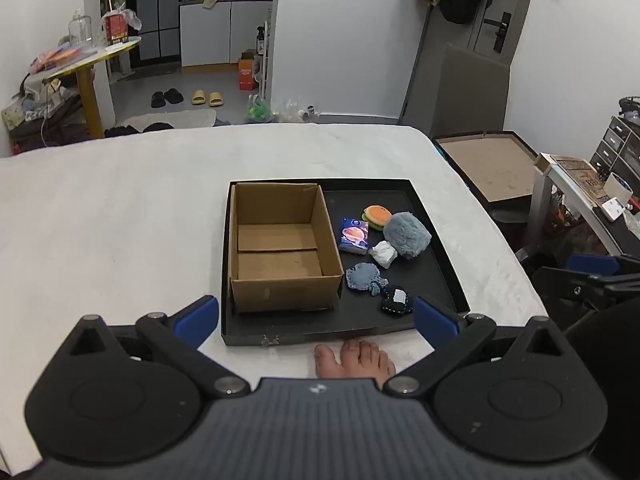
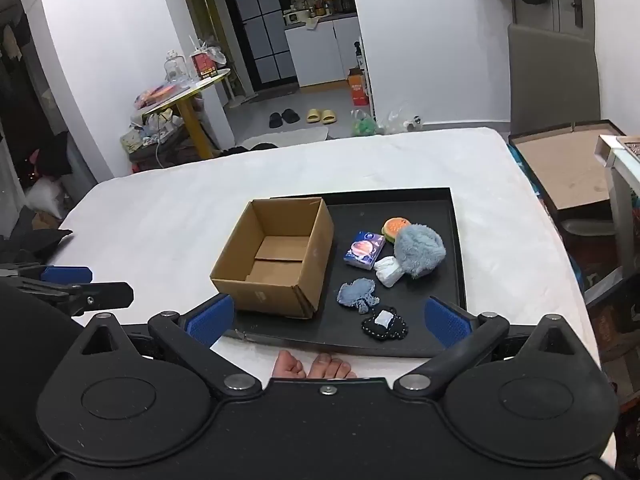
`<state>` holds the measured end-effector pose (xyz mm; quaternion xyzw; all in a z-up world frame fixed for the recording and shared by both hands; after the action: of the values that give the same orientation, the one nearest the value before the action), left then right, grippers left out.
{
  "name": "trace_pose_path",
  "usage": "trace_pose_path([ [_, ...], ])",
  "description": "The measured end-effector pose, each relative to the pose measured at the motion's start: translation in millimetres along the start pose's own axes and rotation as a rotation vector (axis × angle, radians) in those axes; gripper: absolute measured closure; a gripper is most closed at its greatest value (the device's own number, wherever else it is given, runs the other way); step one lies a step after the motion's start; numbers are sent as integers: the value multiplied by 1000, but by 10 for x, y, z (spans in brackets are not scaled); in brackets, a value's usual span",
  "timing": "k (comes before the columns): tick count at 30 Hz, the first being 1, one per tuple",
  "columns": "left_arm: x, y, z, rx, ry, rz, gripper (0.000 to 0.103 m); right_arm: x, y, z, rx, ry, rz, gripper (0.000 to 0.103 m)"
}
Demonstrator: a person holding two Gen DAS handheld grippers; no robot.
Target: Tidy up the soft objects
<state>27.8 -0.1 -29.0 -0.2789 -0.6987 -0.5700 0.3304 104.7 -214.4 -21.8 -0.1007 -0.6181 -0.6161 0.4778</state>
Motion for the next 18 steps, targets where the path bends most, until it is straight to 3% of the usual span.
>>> trace_pose_path([
  [8,-4,16,-53,-24,24,-3,1,8,0,-30,-41,25,14,0],
  [18,99,87,-78,-33,4,-27,1,28,-7,-7,-2,-29,-23,0],
])
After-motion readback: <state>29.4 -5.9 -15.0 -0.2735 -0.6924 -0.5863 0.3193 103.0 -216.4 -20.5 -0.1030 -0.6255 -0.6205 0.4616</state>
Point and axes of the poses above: each gripper's, at about its wrist camera, not at the fingertips, and x roughly against the way its jaws point, z to its left, y to its top, the point moved 4 cm from there along -x, roughly the way its jaws point, and after that the axes turned 5 degrees about z, right-handed, at the moved point
